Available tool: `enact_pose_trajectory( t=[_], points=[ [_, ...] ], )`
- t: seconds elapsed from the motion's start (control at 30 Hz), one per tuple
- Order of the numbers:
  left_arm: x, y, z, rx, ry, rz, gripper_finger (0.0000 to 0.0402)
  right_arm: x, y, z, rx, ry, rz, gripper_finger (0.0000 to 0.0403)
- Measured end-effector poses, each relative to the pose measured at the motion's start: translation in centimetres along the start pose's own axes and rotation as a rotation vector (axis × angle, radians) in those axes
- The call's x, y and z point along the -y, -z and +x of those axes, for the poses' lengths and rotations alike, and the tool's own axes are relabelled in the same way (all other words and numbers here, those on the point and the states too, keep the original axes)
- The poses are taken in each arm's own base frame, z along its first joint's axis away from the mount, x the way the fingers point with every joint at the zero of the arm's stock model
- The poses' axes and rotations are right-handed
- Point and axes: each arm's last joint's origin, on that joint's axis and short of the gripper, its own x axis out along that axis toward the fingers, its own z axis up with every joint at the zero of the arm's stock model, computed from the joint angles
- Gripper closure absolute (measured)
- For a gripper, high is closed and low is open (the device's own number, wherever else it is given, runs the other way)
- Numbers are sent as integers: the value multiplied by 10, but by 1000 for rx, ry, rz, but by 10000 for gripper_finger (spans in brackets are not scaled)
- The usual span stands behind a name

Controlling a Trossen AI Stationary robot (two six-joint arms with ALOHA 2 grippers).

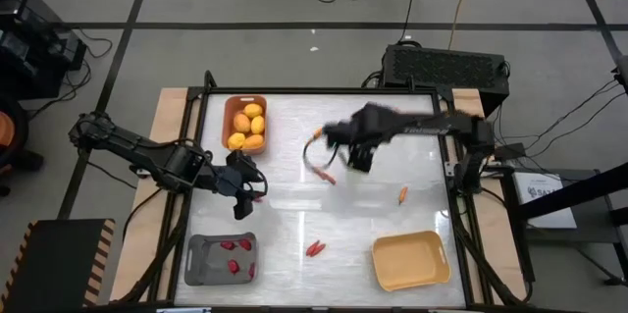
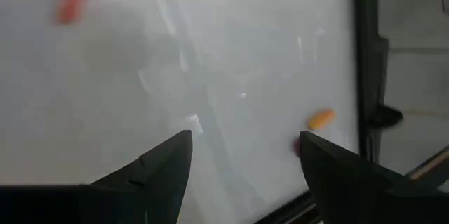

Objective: Sort produce into baskets
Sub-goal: Put the red bell pepper into the black bin

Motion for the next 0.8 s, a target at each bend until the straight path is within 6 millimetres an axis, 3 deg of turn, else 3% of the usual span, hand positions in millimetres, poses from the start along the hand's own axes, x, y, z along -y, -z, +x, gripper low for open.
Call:
enact_pose_trajectory(
  t=[0.2,0.37,0.57,0.8],
  points=[
    [2,1,-1,62,-71,-84,201,69,33,32,22,-12,309,149],
    [2,-5,-2,158,-120,-125,201,104,66,66,-94,24,613,149],
    [1,-8,-2,193,-152,-24,201,121,85,96,-208,55,761,149],
    [0,-9,-1,174,-166,162,201,118,87,107,-219,28,903,149]
  ],
)
